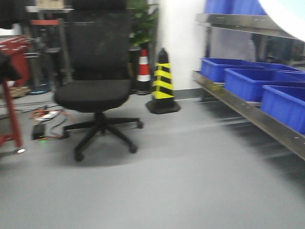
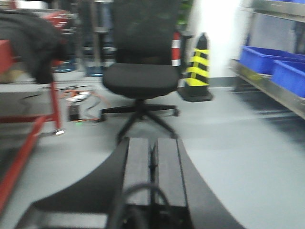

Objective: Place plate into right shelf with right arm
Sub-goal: 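Drive toward the shelf rack of blue bins carrying the plate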

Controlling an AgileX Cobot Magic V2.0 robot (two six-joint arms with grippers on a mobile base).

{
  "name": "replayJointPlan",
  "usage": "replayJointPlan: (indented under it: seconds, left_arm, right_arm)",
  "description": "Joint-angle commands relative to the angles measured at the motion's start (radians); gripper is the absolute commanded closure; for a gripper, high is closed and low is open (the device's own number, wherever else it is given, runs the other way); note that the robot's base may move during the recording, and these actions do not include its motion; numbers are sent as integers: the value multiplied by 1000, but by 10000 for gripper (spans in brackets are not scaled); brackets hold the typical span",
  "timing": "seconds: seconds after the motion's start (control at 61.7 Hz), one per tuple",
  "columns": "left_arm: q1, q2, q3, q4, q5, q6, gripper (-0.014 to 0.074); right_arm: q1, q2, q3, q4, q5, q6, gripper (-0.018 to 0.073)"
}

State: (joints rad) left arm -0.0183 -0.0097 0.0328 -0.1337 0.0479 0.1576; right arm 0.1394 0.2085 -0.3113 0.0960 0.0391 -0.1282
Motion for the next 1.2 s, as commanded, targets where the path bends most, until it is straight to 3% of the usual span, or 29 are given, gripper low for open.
replayJointPlan:
  seconds: [0.0,1.182]
  left_arm:
    - [-2,-10,10,-8,-90,-7,724]
    - [-2,-10,10,-8,-90,-7,724]
  right_arm:
    - [-4,8,-31,2,-98,-10,505]
    - [-4,8,-31,2,-99,-10,505]
